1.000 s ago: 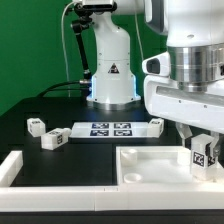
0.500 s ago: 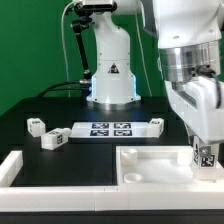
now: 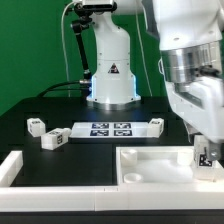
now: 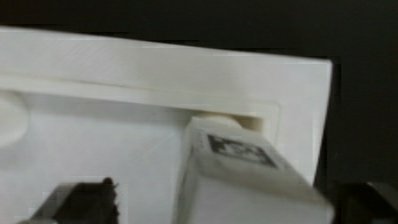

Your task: Assemble square table

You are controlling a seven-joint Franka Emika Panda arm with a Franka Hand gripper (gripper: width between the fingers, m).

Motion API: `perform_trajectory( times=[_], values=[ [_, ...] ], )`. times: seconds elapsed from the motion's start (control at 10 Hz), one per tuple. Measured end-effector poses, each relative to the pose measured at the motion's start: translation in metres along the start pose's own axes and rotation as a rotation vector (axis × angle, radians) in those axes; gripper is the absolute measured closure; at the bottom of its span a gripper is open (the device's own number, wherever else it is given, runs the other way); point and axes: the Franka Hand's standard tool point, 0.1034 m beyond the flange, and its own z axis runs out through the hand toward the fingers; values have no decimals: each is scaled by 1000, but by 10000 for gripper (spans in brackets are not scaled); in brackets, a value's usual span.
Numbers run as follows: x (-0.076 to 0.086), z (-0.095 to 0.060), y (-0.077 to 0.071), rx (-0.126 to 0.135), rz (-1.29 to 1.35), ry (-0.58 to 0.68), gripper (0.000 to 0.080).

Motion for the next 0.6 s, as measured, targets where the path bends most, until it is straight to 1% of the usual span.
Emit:
perform_trajectory(
  times=[0.1,0.2,0.4,0.5,0.6],
  values=[
    [-1,0,-1,4,-56,-4,172],
    [-1,1,0,3,-111,-4,154],
    [0,1,0,0,-327,0,151],
    [2,0,0,-14,-546,20,151],
    [5,0,0,-22,-756,27,151]
  ],
)
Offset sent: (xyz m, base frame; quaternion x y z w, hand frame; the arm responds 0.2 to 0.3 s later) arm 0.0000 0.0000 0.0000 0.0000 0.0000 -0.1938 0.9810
